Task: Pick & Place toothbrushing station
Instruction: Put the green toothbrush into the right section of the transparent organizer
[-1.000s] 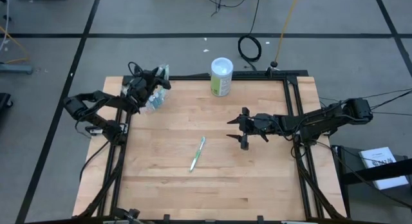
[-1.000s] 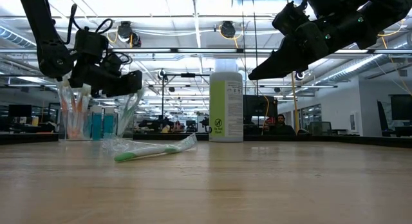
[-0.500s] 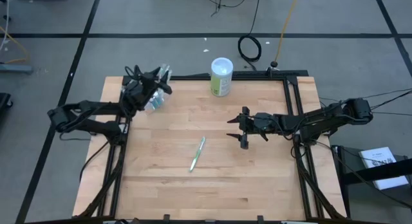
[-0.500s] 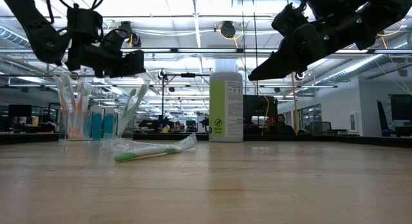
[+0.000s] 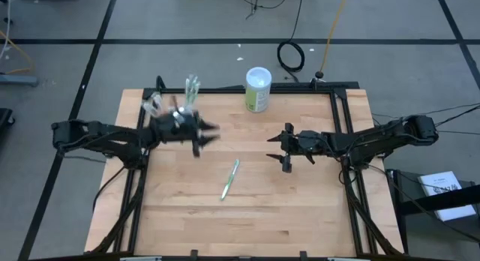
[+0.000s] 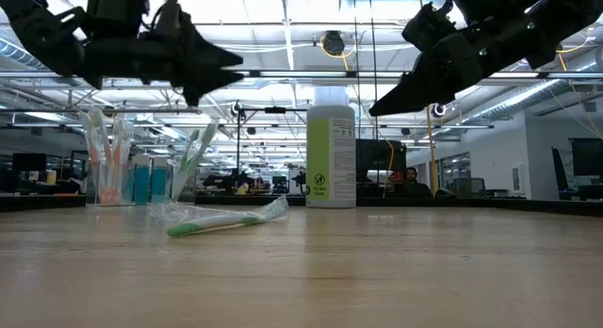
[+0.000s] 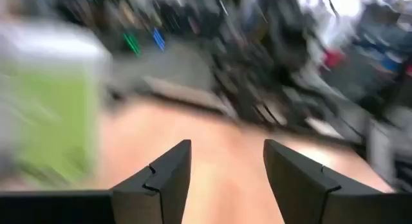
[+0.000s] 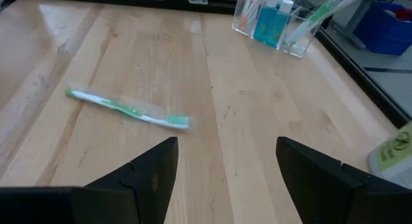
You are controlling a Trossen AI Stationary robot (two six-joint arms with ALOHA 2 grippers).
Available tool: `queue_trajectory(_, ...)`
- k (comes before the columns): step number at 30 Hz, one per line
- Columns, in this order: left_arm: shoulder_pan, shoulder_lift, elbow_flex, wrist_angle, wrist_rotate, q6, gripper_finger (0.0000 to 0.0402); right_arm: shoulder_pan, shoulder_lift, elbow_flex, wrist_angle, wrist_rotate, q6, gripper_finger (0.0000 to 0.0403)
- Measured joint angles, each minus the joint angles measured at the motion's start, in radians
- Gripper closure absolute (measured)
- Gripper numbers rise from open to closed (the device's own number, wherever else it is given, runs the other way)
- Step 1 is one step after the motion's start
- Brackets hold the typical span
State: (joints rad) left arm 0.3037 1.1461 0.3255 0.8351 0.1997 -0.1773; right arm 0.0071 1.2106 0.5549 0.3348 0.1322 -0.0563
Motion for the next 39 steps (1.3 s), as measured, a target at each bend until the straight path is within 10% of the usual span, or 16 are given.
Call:
queue_trajectory(5,-0.261,0.070,0.051,-0.103,-0.089,-0.066,0.0220,0.000,-0.063,0.000,-0.048,0.004,0.015,0.0149)
queue_trajectory(13,-0.490,0.269,0.438,-0.754,-0.496,-0.179,0.0240,0.000,-0.159,0.000,-0.084,0.005,0.018,0.0149)
queue_trajectory(25,-0.468,0.610,0.757,-1.064,-0.466,-0.564,0.0170,0.001,-0.186,0.000,-0.131,0.003,0.021,0.0149)
queue_trajectory(39,-0.396,0.764,0.793,-1.197,-0.459,-0.787,0.0137,0.001,-0.186,0.000,-0.101,0.002,0.021,0.0149)
